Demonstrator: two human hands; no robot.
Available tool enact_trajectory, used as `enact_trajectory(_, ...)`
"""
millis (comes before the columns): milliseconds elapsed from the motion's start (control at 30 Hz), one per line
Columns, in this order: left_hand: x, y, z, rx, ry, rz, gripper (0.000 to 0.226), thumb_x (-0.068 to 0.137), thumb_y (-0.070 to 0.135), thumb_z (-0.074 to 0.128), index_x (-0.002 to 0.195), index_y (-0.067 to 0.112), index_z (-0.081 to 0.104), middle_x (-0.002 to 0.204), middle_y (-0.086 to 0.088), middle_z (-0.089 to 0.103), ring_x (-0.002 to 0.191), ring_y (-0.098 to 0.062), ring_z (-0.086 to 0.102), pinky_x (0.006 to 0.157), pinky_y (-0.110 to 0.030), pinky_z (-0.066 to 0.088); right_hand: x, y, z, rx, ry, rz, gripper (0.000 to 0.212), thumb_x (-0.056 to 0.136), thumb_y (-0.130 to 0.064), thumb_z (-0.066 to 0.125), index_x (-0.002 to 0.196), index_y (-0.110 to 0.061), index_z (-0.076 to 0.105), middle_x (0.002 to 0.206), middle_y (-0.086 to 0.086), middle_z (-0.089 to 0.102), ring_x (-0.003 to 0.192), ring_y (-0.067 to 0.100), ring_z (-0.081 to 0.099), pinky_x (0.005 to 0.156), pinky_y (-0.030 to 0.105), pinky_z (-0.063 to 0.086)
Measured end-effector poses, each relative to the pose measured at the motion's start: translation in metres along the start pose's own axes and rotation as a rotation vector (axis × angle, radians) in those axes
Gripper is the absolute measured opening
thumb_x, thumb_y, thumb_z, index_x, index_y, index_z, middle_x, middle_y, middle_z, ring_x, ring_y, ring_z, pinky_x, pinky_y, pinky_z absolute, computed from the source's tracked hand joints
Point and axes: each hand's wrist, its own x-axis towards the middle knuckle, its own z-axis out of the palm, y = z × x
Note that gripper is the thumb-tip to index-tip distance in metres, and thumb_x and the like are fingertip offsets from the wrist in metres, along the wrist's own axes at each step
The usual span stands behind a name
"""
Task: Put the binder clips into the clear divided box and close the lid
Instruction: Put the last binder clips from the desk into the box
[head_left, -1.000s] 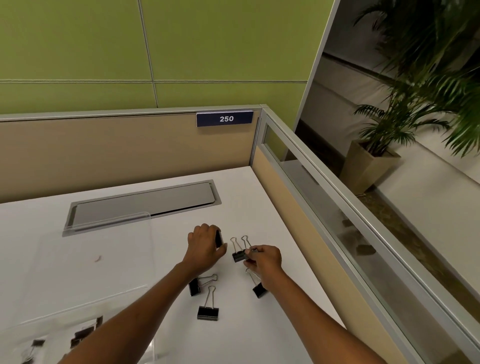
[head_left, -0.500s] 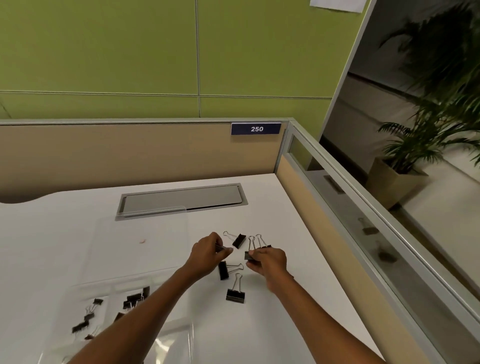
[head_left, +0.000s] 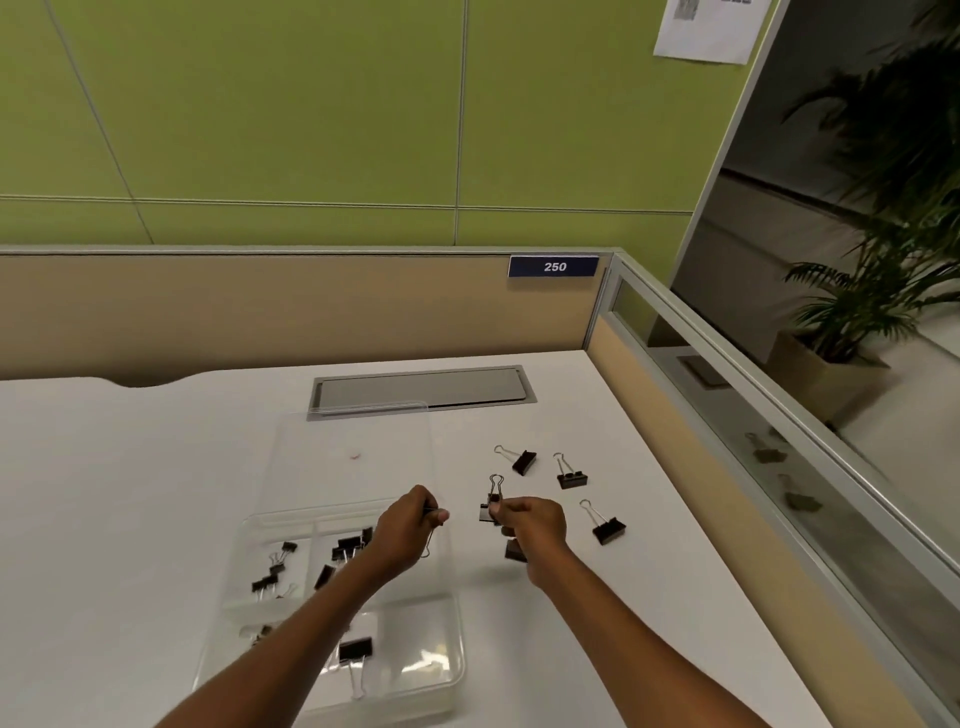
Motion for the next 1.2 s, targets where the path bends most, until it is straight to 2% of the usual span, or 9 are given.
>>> enact_trajectory(100, -0.022, -0.011, -0.009, 0.006, 0.007, -0.024, 0.017, 0.094, 0.016, 0.052, 0.079, 0.018, 0.044, 0.075, 0.010, 0.058, 0.061, -0.013, 0.047, 0.063, -0.033, 0.037, -0.017, 0.009, 0.012, -0.001, -0.018, -0.013, 0.006, 0.076, -0.010, 0.078, 0.079, -0.009, 0.073, 0.079, 0.008, 0.072, 0.060, 0.017, 0.063, 0.052, 0.025, 0.047)
enact_trajectory(200, -0.043, -0.025, -0.017, 0.053, 0.027, -0.025, 0.009, 0.094, 0.016, 0.051, 0.086, 0.014, 0.048, 0.089, 0.001, 0.064, 0.082, -0.021, 0.056, 0.073, -0.037, 0.043, -0.035, 0.017, 0.024, -0.009, -0.039, -0.013, 0.007, 0.077, -0.007, 0.077, 0.081, -0.003, 0.073, 0.073, 0.009, 0.070, 0.057, 0.018, 0.063, 0.051, 0.024, 0.048)
enact_trajectory(267, -0.056, -0.034, -0.021, 0.064, 0.032, -0.050, 0.008, 0.094, 0.018, 0.052, 0.087, 0.014, 0.049, 0.093, -0.001, 0.065, 0.082, -0.018, 0.055, 0.071, -0.034, 0.042, -0.046, 0.022, 0.033, -0.018, -0.060, -0.016, 0.006, 0.077, -0.007, 0.077, 0.078, -0.003, 0.073, 0.069, 0.008, 0.069, 0.057, 0.019, 0.063, 0.052, 0.026, 0.049)
enact_trajectory(433, -0.084, -0.054, -0.036, 0.097, 0.043, -0.070, 0.013, 0.089, 0.025, 0.060, 0.078, 0.024, 0.053, 0.088, 0.002, 0.063, 0.082, -0.018, 0.058, 0.076, -0.037, 0.047, -0.069, 0.038, 0.054, -0.057, -0.114, -0.007, 0.009, 0.076, -0.007, 0.079, 0.080, -0.001, 0.073, 0.073, 0.012, 0.072, 0.059, 0.020, 0.066, 0.055, 0.026, 0.053)
enact_trajectory(567, -0.102, -0.070, -0.045, 0.176, 0.088, -0.062, 0.014, 0.087, 0.032, 0.062, 0.078, 0.022, 0.066, 0.081, 0.004, 0.063, 0.080, -0.015, 0.059, 0.074, -0.039, 0.051, -0.086, 0.051, 0.067, -0.104, -0.146, -0.030, 0.012, 0.074, -0.009, 0.081, 0.080, -0.002, 0.074, 0.073, 0.012, 0.072, 0.058, 0.020, 0.068, 0.054, 0.025, 0.053)
enact_trajectory(700, -0.115, -0.081, -0.048, 0.272, 0.124, -0.076, 0.015, 0.085, 0.038, 0.063, 0.082, 0.026, 0.072, 0.085, 0.004, 0.062, 0.088, -0.016, 0.058, 0.070, -0.032, 0.044, -0.100, 0.059, 0.080, -0.188, -0.160, -0.058, 0.011, 0.074, -0.011, 0.081, 0.078, -0.003, 0.074, 0.074, 0.011, 0.073, 0.058, 0.019, 0.069, 0.057, 0.027, 0.056)
enact_trajectory(867, -0.124, -0.087, -0.044, 0.409, 0.164, -0.141, 0.017, 0.085, 0.043, 0.061, 0.090, 0.032, 0.072, 0.090, 0.005, 0.049, 0.103, -0.025, 0.041, 0.074, -0.032, 0.030, -0.110, 0.068, 0.095, -0.346, -0.161, -0.119, 0.010, 0.076, -0.018, 0.078, 0.073, -0.010, 0.074, 0.077, 0.004, 0.074, 0.066, 0.019, 0.071, 0.059, 0.029, 0.053)
enact_trajectory(967, -0.127, -0.091, -0.041, 0.456, 0.163, -0.138, 0.019, 0.086, 0.045, 0.060, 0.092, 0.031, 0.072, 0.090, 0.004, 0.051, 0.106, -0.026, 0.039, 0.076, -0.033, 0.030, -0.113, 0.073, 0.101, -0.470, -0.149, -0.174, 0.009, 0.075, -0.024, 0.078, 0.071, -0.016, 0.074, 0.079, -0.001, 0.073, 0.078, 0.017, 0.068, 0.067, 0.028, 0.050)
enact_trajectory(1200, -0.130, -0.100, -0.038, 0.483, 0.191, -0.129, 0.018, 0.087, 0.041, 0.058, 0.093, 0.029, 0.071, 0.088, 0.006, 0.052, 0.109, -0.027, 0.040, 0.077, -0.034, 0.027, -0.117, 0.083, 0.111, -0.605, -0.142, -0.206, 0.009, 0.081, -0.021, 0.073, 0.079, -0.014, 0.078, 0.089, 0.001, 0.076, 0.077, 0.015, 0.066, 0.060, 0.021, 0.044)
